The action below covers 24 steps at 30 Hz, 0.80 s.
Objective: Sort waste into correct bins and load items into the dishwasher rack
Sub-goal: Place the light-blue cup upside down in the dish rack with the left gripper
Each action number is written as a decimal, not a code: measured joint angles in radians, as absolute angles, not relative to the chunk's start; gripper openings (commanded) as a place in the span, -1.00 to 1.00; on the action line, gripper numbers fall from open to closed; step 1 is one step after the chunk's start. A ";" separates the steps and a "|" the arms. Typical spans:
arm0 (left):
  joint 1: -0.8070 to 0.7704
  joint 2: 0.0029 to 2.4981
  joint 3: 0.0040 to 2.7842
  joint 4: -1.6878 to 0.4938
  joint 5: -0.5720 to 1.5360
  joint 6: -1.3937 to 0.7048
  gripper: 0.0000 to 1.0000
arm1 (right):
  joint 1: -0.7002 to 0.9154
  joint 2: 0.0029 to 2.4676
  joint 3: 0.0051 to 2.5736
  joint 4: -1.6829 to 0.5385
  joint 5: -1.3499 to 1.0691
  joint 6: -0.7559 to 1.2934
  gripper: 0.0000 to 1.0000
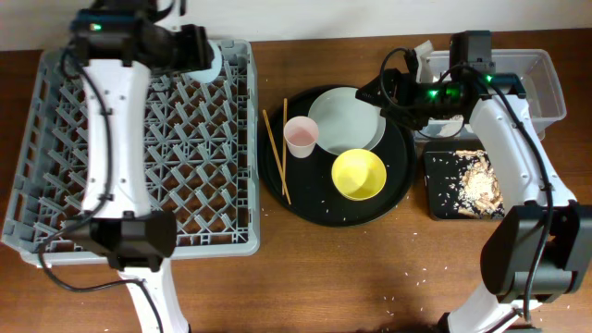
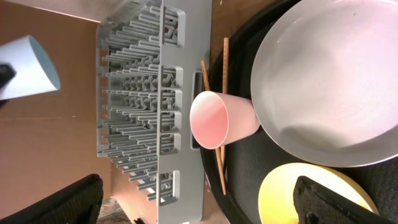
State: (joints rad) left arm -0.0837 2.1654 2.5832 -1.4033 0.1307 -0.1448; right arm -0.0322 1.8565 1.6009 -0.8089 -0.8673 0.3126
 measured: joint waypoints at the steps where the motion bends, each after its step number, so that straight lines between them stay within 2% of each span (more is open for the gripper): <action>1: -0.111 2.166 2.584 -1.404 0.080 -0.141 0.25 | -0.032 1.856 1.601 -0.812 -0.866 0.310 0.97; 9: -0.205 2.353 2.583 -1.404 -0.136 -0.130 0.25 | -0.032 1.856 1.601 -0.860 -0.830 0.302 0.97; 17: -0.214 2.503 2.580 -1.361 -0.166 -0.126 0.26 | -0.032 1.856 1.601 -0.860 -0.827 0.299 0.97; 18: -0.214 2.504 2.580 -1.360 -0.166 -0.126 0.29 | -0.032 1.856 1.601 -0.861 -0.827 0.299 0.97; 19: -0.214 2.505 2.580 -1.350 -0.166 -0.127 0.47 | -0.032 1.856 1.601 -0.861 -0.827 0.299 0.97; 21: -0.214 2.505 2.580 -1.340 -0.166 -0.123 0.69 | -0.032 1.856 1.601 -0.861 -0.827 0.298 0.98; 24: -0.214 2.505 2.580 -1.337 -0.166 -0.120 0.92 | -0.032 1.856 1.601 -0.860 -0.827 0.295 1.00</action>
State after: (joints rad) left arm -0.2142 2.5050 2.5805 -1.3373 -0.1661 -0.1204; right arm -0.0319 1.8565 1.6009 -0.8604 -0.8268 0.2955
